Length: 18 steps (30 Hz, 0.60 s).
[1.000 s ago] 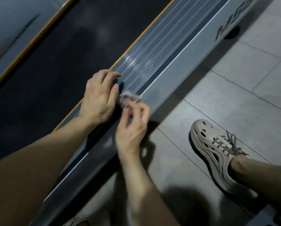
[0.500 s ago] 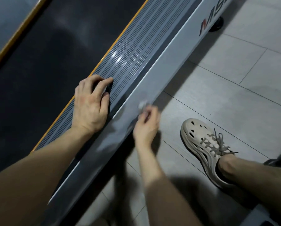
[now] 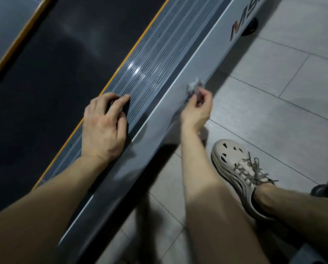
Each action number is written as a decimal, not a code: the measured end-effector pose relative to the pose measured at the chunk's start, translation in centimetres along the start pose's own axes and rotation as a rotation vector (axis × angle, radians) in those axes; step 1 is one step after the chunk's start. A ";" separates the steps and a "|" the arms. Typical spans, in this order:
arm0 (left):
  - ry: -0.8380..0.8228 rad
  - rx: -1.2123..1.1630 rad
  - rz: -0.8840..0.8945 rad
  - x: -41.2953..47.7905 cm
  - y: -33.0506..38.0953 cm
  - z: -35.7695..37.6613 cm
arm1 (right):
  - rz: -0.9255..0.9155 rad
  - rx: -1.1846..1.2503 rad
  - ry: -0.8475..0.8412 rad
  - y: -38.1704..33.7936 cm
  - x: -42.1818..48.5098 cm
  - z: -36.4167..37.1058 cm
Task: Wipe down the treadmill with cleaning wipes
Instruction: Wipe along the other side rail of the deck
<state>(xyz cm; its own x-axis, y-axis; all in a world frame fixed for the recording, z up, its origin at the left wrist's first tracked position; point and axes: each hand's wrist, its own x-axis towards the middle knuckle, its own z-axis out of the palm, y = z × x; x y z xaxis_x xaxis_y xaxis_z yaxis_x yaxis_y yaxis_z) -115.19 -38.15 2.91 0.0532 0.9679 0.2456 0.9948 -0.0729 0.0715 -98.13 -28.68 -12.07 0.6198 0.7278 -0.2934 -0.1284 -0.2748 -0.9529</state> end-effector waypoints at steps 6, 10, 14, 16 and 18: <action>-0.003 0.016 0.018 -0.1 -0.1 -0.2 | 0.253 -0.165 -0.406 10.1 -23.4 -6.7; 0.000 0.023 0.014 -0.2 -0.3 -0.1 | 0.312 -0.230 -0.534 11.1 -23.2 -7.5; 0.011 0.021 0.009 -0.2 -0.2 0.0 | 0.204 -0.117 -0.196 5.3 -4.2 -2.3; 0.010 0.031 0.010 -0.1 -0.2 0.0 | 0.093 -0.040 -0.074 1.5 1.7 -1.0; -0.003 0.034 0.008 -0.1 -0.4 0.0 | -0.006 0.002 -0.039 -1.1 1.4 -0.7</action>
<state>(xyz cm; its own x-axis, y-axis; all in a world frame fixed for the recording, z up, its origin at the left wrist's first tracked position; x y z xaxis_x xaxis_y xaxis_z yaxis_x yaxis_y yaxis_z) -115.54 -38.22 2.81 0.0619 0.9680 0.2432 0.9967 -0.0728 0.0360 -96.52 -27.79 -11.40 0.5899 0.7536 -0.2900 -0.1261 -0.2688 -0.9549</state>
